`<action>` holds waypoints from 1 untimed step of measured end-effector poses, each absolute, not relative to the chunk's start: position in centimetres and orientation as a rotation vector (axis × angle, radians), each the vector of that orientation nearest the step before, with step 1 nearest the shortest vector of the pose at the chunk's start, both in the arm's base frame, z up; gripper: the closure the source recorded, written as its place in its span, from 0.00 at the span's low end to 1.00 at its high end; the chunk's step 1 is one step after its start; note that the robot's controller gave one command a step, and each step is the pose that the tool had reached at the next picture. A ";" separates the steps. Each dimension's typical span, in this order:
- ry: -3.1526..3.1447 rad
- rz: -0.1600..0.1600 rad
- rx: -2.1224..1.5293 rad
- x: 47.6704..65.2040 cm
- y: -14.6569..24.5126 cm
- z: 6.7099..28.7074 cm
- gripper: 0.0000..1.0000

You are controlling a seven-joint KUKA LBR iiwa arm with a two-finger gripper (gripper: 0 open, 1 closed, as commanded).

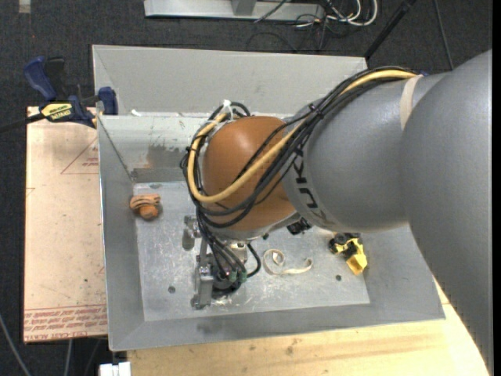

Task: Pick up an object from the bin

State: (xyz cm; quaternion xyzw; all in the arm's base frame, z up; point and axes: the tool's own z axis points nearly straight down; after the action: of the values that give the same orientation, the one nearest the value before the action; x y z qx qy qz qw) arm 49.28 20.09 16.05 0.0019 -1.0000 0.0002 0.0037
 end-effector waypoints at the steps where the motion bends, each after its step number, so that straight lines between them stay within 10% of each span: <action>1: -3.141 -0.002 0.000 49.5 20.0 16.5 0.00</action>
Offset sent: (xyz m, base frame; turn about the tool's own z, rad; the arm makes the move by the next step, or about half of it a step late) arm -0.0008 -0.0855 -0.0111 0.1318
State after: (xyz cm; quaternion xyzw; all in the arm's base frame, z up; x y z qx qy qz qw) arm 49.49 19.99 16.47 0.0001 -1.0000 -0.0006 0.0002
